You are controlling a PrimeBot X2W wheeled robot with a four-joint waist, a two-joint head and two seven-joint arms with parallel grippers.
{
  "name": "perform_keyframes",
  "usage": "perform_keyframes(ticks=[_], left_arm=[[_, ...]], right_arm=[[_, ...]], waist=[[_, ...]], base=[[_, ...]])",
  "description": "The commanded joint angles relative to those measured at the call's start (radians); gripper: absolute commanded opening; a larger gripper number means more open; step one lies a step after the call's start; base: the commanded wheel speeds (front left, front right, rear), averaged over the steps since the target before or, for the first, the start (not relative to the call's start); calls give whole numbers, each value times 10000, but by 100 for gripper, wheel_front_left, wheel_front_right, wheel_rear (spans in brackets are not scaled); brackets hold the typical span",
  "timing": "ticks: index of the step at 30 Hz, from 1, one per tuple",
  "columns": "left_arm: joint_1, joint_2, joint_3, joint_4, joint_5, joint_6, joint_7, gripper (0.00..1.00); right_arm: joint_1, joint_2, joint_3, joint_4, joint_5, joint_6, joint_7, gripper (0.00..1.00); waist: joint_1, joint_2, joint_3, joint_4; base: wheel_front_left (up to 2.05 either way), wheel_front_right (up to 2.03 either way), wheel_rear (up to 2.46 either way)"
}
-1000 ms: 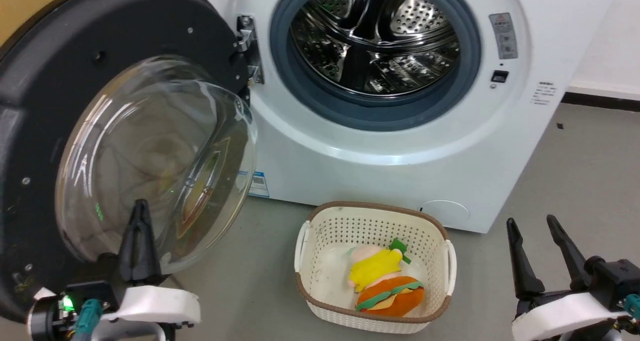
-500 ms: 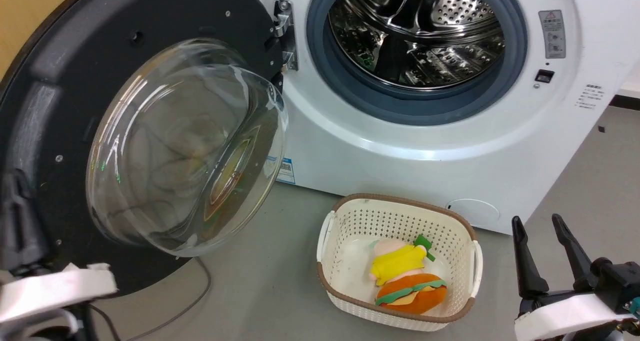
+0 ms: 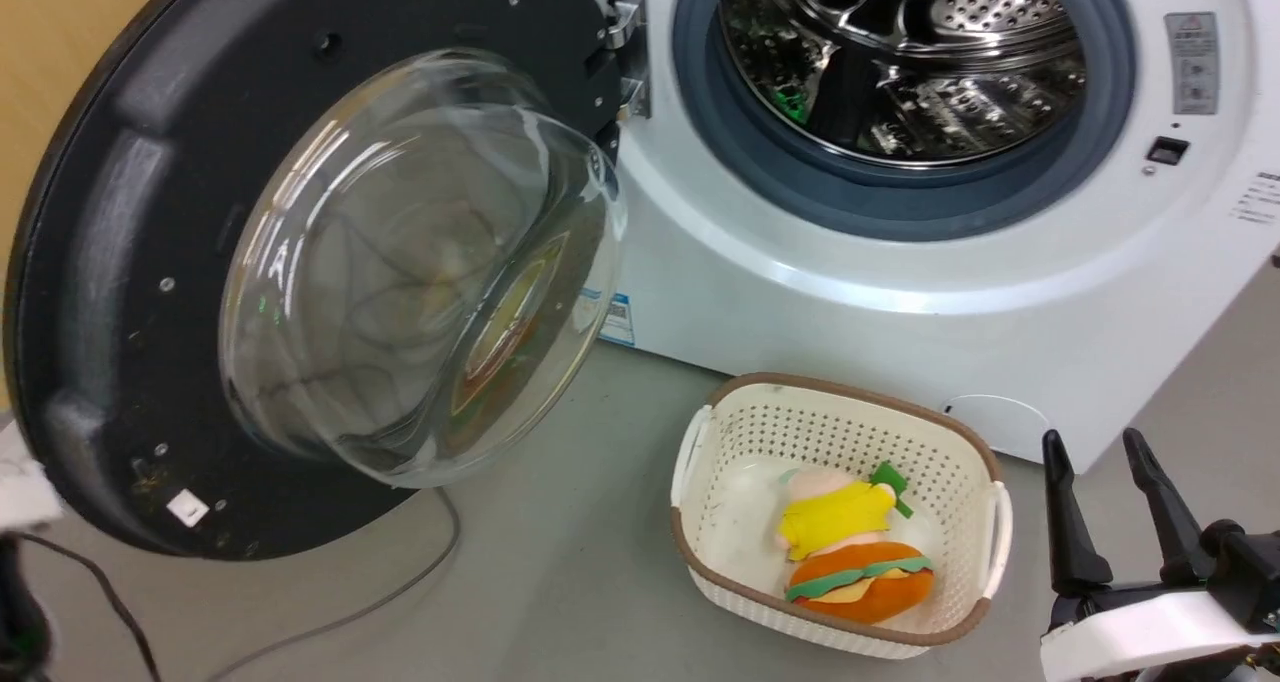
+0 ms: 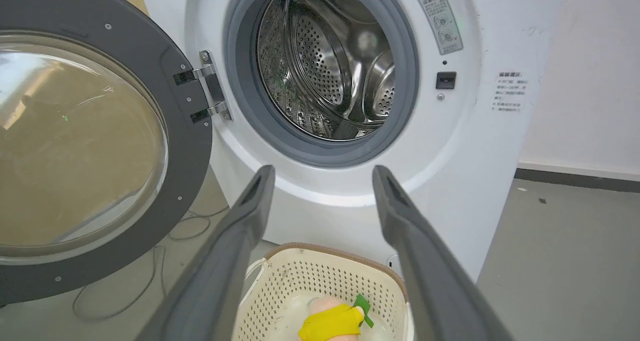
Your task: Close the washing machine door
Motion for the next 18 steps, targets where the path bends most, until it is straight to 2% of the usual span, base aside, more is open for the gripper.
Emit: perform_keyframes(ticks=[1,6,10,11,18], left_arm=[[-449,339,188,373,-377,-97,94,0],[-1497,1009,381,1955,-1694,-165,1051,0],[-2122,1500,296,3147,-2558,-220,2180,0],[-2342,1690,198,3663,-3024,-254,2799,0],[-2663,2027,-140,4433,-4818,-338,4605,0]], right_arm=[[-131,33,-54,40,136,5,-105,100],[-185,35,-127,92,189,5,-210,100],[-148,37,-253,128,267,6,-293,100],[-104,37,-318,143,311,6,-335,100],[-14,40,-527,183,452,6,-460,100]], waist=[[-1,-1,68,114],[-1,-1,173,336],[-1,-1,232,504],[-1,-1,257,587],[-1,-1,351,850]], base=[[0,0,0],[0,0,0],[0,0,0],[0,0,0],[0,0,0]])
